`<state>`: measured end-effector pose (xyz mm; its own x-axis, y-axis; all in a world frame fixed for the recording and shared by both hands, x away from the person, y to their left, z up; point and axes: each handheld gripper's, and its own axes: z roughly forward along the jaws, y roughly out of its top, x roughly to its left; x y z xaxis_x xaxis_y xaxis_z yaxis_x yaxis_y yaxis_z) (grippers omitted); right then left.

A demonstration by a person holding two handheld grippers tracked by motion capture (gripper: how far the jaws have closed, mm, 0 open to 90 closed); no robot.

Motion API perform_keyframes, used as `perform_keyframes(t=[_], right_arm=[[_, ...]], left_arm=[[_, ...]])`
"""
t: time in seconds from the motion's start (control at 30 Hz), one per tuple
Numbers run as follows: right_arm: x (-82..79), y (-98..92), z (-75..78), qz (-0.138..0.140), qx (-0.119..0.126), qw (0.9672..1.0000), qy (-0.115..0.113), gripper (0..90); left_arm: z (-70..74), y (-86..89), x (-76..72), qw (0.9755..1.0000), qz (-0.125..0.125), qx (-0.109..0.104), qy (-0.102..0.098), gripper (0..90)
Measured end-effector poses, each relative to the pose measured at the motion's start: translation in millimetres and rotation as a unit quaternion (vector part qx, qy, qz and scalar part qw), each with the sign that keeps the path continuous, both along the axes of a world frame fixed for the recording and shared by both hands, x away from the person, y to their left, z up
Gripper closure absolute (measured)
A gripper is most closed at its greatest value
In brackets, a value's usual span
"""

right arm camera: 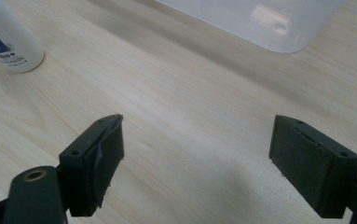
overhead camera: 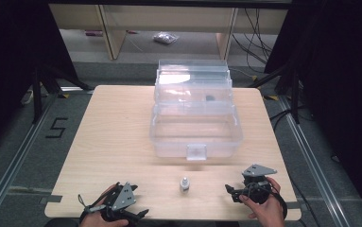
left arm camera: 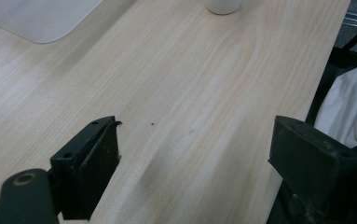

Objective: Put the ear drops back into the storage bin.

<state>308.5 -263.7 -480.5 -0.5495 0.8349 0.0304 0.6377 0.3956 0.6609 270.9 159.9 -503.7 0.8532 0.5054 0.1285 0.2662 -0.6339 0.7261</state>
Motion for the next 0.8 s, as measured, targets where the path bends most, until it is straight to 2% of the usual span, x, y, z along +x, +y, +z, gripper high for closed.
perform_keyframes(t=[0.03,0.1,0.2,0.3,0.33,0.37,0.4,0.43,0.47,0.5,0.53,0.6,0.67,0.7,0.8], right_arm=[[0.3,-0.3,0.1,0.002,-0.004,1.0000,-0.001,18.7],[-0.6,1.6,1.1,-0.003,0.002,0.9999,0.012,19.4],[1.1,1.1,0.8,0.027,-0.009,0.9995,0.015,21.0],[1.2,3.2,0.1,0.030,-0.013,0.9993,0.019,21.2],[0.5,4.4,1.1,0.029,-0.012,0.9991,0.030,21.4],[0.6,5.3,-1.0,0.032,-0.008,0.9992,0.021,21.4],[-1.7,7.6,0.1,0.023,-0.004,0.9993,0.031,21.4],[-1.6,7.1,1.0,0.029,-0.009,0.9990,0.034,21.4],[0.4,5.8,1.1,0.043,-0.021,0.9987,0.020,21.4],[1.1,5.7,0.2,0.046,-0.019,0.9985,0.022,21.4],[0.9,6.1,0.4,0.048,-0.023,0.9984,0.021,21.4],[-2.0,9.0,0.0,0.033,-0.015,0.9988,0.033,21.4],[-1.4,8.8,1.7,0.038,-0.023,0.9982,0.040,21.1],[-0.9,9.6,-0.5,0.042,-0.022,0.9985,0.028,21.1],[-1.7,11.8,2.1,0.046,-0.025,0.9977,0.043,20.5]], left_arm=[[0.0,0.0,0.0,1.0000,0.000,0.000,0.000,15.3],[-0.3,-0.3,-0.3,1.0000,0.001,-0.003,0.001,15.3],[-0.4,-0.1,0.3,1.0000,0.000,0.000,0.001,15.3],[-0.4,-0.3,0.2,1.0000,0.000,0.001,0.001,15.2],[-0.3,-0.3,0.1,1.0000,0.000,0.001,0.001,15.3],[-0.4,-0.6,-0.2,1.0000,0.001,-0.003,0.002,15.3],[-0.4,-0.6,-0.2,1.0000,0.001,-0.003,0.002,15.3],[-0.3,-0.3,0.0,1.0000,0.001,-0.002,0.001,15.3],[-0.2,-0.2,0.0,1.0000,0.001,-0.002,0.001,15.3],[0.1,0.1,0.3,1.0000,0.000,0.000,0.000,15.3],[0.1,0.0,0.3,1.0000,-0.001,0.000,0.000,15.3],[0.1,-0.1,0.2,1.0000,0.000,0.000,0.000,15.3],[0.3,-0.1,0.1,1.0000,0.000,0.001,0.001,15.2],[0.5,0.0,0.0,1.0000,0.000,0.003,0.001,15.2],[0.5,0.0,0.3,1.0000,0.000,0.003,0.001,15.3]])
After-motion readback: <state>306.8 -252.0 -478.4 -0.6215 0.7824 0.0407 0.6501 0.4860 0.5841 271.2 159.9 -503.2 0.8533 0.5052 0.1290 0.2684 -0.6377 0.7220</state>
